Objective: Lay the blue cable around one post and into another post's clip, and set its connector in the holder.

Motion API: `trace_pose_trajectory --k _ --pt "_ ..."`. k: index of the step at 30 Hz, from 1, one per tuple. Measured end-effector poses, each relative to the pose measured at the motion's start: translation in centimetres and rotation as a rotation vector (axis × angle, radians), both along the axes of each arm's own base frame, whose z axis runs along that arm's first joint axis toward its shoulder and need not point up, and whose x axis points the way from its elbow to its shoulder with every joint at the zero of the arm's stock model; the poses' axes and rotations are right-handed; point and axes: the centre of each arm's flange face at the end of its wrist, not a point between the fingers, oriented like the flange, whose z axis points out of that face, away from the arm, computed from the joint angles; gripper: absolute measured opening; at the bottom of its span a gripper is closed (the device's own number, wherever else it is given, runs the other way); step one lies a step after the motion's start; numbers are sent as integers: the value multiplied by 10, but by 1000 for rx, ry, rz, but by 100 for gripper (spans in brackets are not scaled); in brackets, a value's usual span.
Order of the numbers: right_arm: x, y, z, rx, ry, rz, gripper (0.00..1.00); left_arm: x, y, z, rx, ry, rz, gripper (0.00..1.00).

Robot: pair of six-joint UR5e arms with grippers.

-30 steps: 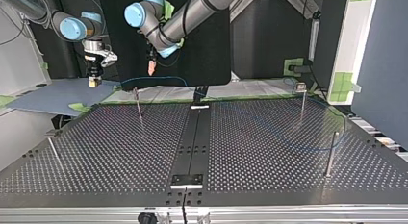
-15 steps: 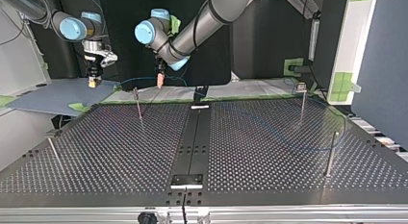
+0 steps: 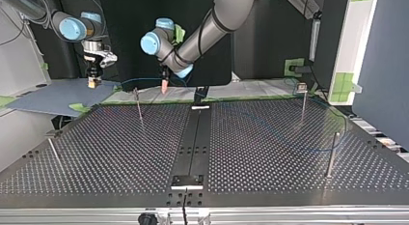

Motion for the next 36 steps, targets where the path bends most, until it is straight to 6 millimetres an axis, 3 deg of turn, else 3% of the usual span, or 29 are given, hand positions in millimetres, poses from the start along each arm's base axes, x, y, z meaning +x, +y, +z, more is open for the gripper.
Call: trace_pose_trajectory --k 4,9,11,12,13,14,15,16,17,26,36 --pt "0 0 0 3 2 0 0 9 1 -10 -9 15 10 100" --pt "-2 1 -1 9 4 -6 0 23 -10 0 -62 -17 7 97" --pt "-3 0 -1 11 4 -13 0 28 -15 5 -88 -33 -3 63" --pt "-4 0 -1 12 3 -19 0 29 -16 6 -96 -38 -9 63" --pt "-5 0 -1 13 2 -25 0 29 -17 6 -103 -41 -16 37" --pt "-6 0 -1 13 1 -31 0 29 -18 6 -111 -45 -25 25" --pt "-7 0 -1 14 -1 -41 0 29 -19 5 -115 -47 -32 25" --pt "-8 -1 -1 14 -3 -48 0 28 -19 4 -118 -48 -39 9" --pt "-9 -2 -1 13 -6 -55 0 27 -19 1 -121 -48 -49 3" --pt "-17 -17 6 24 -7 -129 0 17 -15 -19 -152 -36 -115 0" --pt "-27 -24 8 61 -3 -225 0 29 -25 -10 -230 -88 -160 0"
